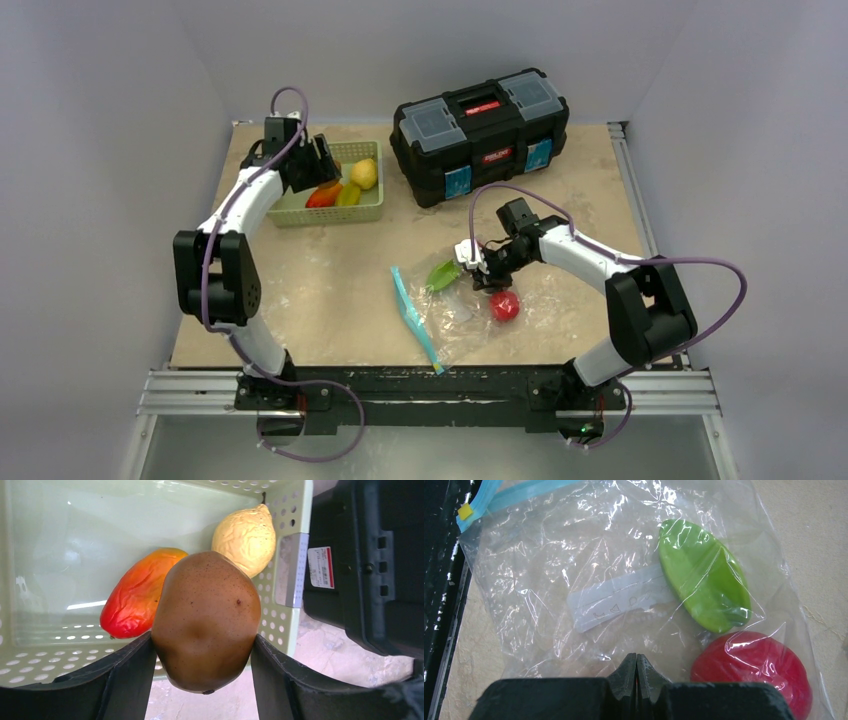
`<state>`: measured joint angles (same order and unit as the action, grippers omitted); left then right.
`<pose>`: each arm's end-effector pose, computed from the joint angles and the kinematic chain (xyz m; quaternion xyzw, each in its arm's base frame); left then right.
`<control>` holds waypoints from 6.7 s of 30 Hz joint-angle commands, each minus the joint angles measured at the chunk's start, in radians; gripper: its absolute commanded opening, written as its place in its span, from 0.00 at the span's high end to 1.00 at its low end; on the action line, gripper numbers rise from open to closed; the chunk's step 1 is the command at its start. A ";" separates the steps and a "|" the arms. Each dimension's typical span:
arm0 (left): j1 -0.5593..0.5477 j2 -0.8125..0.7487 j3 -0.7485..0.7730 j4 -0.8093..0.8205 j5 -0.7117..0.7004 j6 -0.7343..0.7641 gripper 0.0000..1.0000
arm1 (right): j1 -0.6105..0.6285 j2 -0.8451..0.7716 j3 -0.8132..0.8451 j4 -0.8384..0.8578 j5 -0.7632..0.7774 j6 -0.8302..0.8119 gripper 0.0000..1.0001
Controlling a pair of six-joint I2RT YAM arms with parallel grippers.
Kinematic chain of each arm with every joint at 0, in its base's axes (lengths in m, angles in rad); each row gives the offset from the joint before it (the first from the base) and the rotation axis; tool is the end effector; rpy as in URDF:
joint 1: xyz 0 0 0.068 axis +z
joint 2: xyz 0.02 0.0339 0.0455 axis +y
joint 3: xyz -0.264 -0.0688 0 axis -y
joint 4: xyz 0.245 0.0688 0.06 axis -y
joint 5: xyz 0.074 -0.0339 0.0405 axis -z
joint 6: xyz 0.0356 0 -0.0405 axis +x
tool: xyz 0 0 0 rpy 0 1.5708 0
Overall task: Open the zip-top bag and remove the fake food
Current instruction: Place the fake vegetable in the bin, then pick up the fake fruit from the zipper food storage bag.
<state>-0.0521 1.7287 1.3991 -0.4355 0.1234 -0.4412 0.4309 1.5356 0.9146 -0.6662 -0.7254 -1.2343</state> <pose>0.3908 -0.0248 0.2760 -0.1538 0.9055 -0.1505 0.3656 0.2382 0.1355 0.1870 -0.7184 0.5858 0.2716 0.2589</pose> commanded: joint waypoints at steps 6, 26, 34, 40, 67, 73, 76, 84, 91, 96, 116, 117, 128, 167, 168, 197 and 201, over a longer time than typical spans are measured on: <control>0.043 0.073 0.090 0.001 0.056 -0.045 0.90 | -0.005 -0.035 0.026 -0.009 -0.028 -0.016 0.99; 0.108 -0.014 0.101 0.001 0.088 -0.019 0.12 | -0.009 -0.042 0.026 -0.015 -0.029 -0.019 0.99; 0.116 -0.214 -0.046 0.075 0.099 -0.010 0.08 | -0.012 -0.055 0.023 -0.015 -0.033 -0.019 0.98; 0.127 -0.381 -0.211 0.082 0.089 -0.027 0.00 | -0.012 -0.065 0.020 -0.014 -0.041 -0.021 0.98; 0.021 -0.991 -0.706 -0.035 0.374 -0.068 0.02 | -0.018 -0.095 0.013 -0.014 -0.060 -0.024 0.96; -0.044 -1.105 -0.773 -0.090 0.356 -0.086 0.03 | -0.022 -0.098 0.010 -0.014 -0.063 -0.022 0.96; -0.051 -1.147 -0.803 -0.110 0.363 -0.091 0.04 | -0.021 -0.096 0.010 -0.013 -0.063 -0.022 0.96; -0.114 -1.202 -0.846 -0.117 0.370 -0.120 0.04 | -0.024 -0.094 0.009 -0.012 -0.063 -0.021 0.95; -0.225 -1.223 -0.875 -0.122 0.298 -0.150 0.05 | -0.028 -0.090 0.007 -0.009 -0.062 -0.019 0.95; -0.281 -1.234 -0.887 -0.123 0.260 -0.163 0.05 | -0.028 -0.086 0.006 -0.009 -0.060 -0.021 0.95; -0.391 -1.226 -0.924 -0.109 0.220 -0.188 0.05 | -0.030 -0.085 0.004 -0.009 -0.062 -0.021 0.95; -0.397 -1.226 -0.927 -0.109 0.214 -0.192 0.05 | -0.029 -0.084 0.004 -0.009 -0.062 -0.022 0.95; -0.481 -1.221 -0.961 -0.105 0.154 -0.224 0.05 | -0.029 -0.084 0.003 -0.007 -0.062 -0.022 0.95; -0.557 -1.190 -1.101 0.055 0.108 -0.215 0.08 | -0.029 -0.081 0.011 -0.015 -0.077 -0.028 0.92; -0.559 -1.187 -1.101 0.058 0.104 -0.210 0.08 | -0.029 -0.084 0.014 -0.014 -0.078 -0.028 0.91; -0.759 -0.761 -1.018 0.483 0.035 -0.115 0.58 | 0.156 0.100 0.183 0.091 0.142 -0.021 0.34; -0.771 -0.694 -0.990 0.526 0.024 -0.099 0.57 | 0.155 0.119 0.161 0.121 0.160 -0.016 0.33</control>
<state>-0.8085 0.9894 0.3485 -0.0322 0.1677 -0.5819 0.5823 1.6550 1.0779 -0.5976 -0.6079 -1.2423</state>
